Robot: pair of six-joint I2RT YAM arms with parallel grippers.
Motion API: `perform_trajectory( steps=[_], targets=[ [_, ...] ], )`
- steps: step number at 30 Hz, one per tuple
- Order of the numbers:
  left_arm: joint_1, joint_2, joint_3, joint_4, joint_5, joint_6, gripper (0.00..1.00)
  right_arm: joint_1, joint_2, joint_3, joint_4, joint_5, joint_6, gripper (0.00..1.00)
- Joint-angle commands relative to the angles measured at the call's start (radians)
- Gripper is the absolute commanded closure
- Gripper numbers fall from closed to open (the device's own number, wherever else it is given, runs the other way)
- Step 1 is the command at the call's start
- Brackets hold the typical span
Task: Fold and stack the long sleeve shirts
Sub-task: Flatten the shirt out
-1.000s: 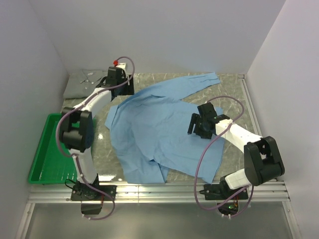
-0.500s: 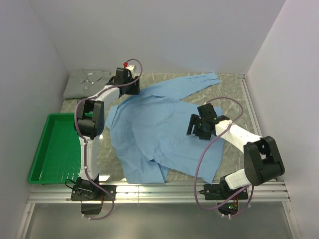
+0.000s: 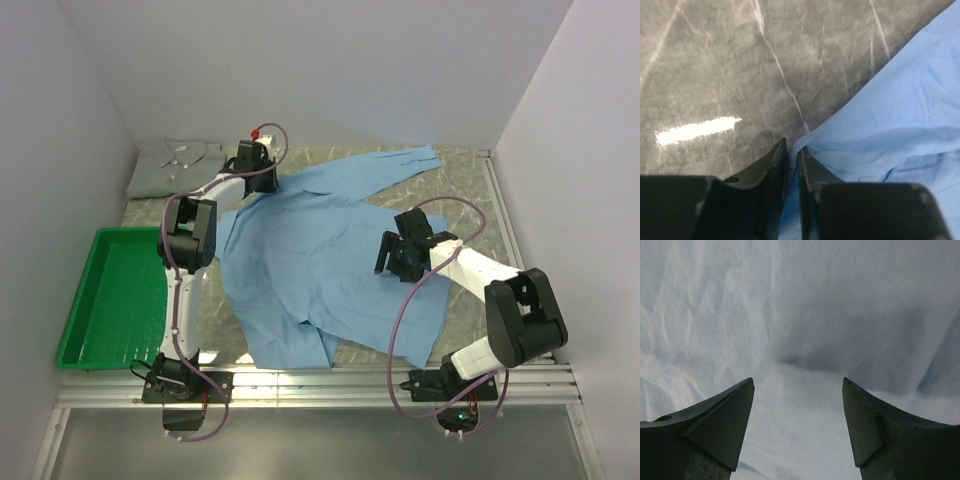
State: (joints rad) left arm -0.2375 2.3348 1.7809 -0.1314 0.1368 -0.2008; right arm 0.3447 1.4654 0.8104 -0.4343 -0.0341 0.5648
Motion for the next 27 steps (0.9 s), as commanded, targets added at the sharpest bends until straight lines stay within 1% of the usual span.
perform_trajectory(
  steps=[1, 2, 4, 5, 7, 12, 16, 19, 22, 23, 25, 26, 27],
  targets=[
    [0.024, -0.003, 0.054, 0.079, -0.009, -0.069, 0.8, 0.007, 0.019, 0.001, -0.007, 0.033, 0.012, 0.22],
    [0.033, -0.005, 0.054, 0.093, -0.017, -0.089, 0.88, 0.008, 0.026, 0.004, -0.021, 0.061, 0.018, 0.23],
    [0.055, -0.012, 0.052, 0.105, -0.031, -0.132, 0.93, 0.008, 0.039, 0.003, -0.03, 0.071, 0.026, 0.23],
    [0.059, -0.014, 0.052, 0.11, -0.049, -0.14, 0.98, 0.004, 0.044, 0.004, -0.037, 0.077, 0.035, 0.23],
    [0.069, -0.022, 0.049, 0.124, -0.068, -0.155, 0.99, 0.004, 0.049, 0.0, -0.041, 0.082, 0.041, 0.24],
    [0.083, -0.025, 0.051, 0.124, -0.106, -0.184, 0.99, -0.003, 0.061, 0.0, -0.06, 0.1, 0.052, 0.25],
    [0.098, -0.023, 0.038, 0.121, -0.134, -0.238, 0.98, -0.016, 0.055, -0.008, -0.067, 0.109, 0.055, 0.25],
    [0.112, -0.023, 0.031, 0.102, -0.172, -0.275, 0.95, -0.035, 0.055, -0.01, -0.076, 0.126, 0.053, 0.25],
    [0.122, -0.034, 0.017, 0.081, -0.189, -0.287, 0.89, -0.059, 0.044, -0.014, -0.078, 0.126, 0.049, 0.25],
    [0.124, -0.041, 0.003, 0.078, -0.181, -0.288, 0.84, -0.073, 0.038, -0.014, -0.078, 0.128, 0.041, 0.25],
    [0.124, -0.074, -0.008, 0.064, -0.178, -0.292, 0.78, -0.081, 0.012, -0.008, -0.077, 0.129, 0.035, 0.25],
    [0.124, -0.087, -0.021, 0.056, -0.175, -0.296, 0.68, -0.082, 0.0, -0.002, -0.077, 0.132, 0.029, 0.25],
    [0.124, -0.124, -0.032, 0.049, -0.158, -0.301, 0.61, -0.082, -0.01, 0.004, -0.08, 0.143, 0.027, 0.25]
  ],
)
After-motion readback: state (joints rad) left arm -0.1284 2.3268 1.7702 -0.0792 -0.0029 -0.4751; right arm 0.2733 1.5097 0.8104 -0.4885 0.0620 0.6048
